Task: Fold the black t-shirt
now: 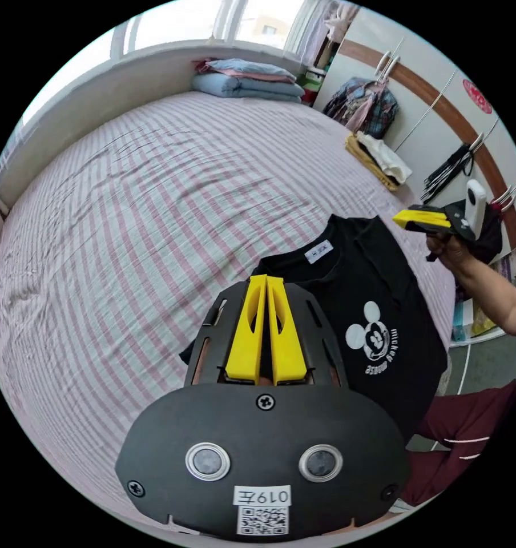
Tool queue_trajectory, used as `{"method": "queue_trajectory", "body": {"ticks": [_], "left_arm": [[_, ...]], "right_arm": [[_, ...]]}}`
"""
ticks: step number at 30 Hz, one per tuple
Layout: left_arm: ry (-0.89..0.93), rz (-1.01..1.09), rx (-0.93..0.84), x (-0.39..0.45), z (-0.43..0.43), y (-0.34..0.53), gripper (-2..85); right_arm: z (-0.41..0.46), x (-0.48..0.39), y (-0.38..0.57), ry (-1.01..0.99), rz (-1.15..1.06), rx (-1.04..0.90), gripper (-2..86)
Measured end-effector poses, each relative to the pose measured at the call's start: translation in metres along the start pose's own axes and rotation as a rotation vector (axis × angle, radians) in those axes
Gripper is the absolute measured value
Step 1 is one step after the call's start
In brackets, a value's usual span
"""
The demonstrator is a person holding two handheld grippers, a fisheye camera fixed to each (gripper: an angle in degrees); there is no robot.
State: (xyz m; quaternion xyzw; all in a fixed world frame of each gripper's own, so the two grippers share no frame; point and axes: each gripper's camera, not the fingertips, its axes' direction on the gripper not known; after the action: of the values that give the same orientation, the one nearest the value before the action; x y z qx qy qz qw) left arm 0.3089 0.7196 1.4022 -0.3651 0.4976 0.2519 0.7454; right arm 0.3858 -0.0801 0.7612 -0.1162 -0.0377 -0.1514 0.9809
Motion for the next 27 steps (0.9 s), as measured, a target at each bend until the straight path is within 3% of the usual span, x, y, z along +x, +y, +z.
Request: {"method": "queue_trajectory", "body": {"ticks": [3,8,11,15,19,27], "left_arm": [[0.04,-0.046,0.082,0.045,-0.041,0.072,0.5],[0.118,-0.073,-0.018,0.154,-0.07,0.206,0.5],[0.138,-0.194,-0.054,0.201,-0.079,0.278,0.6],[0.126,-0.393,-0.089,0.235,-0.092,0.358,0.7],[0.129,-0.597,-0.084,0.26,-0.126,0.442,1.0],[0.086,-0.826,-0.061,0.291,-0.193,0.57,2.0]], "right_arm": [[-0.036,-0.03,0.054,-0.061,0.061,-0.013,-0.7],[-0.091,-0.069,0.14,-0.159,0.248,-0.03,-0.4],[-0.109,-0.109,0.184,-0.086,0.222,-0.157,-0.4],[-0.133,-0.142,0.254,-0.086,0.328,-0.231,0.9],[-0.158,-0.163,0.323,-0.127,0.434,-0.32,9.1],[-0.188,-0.213,0.419,-0.229,0.425,-0.452,8.6]]}}
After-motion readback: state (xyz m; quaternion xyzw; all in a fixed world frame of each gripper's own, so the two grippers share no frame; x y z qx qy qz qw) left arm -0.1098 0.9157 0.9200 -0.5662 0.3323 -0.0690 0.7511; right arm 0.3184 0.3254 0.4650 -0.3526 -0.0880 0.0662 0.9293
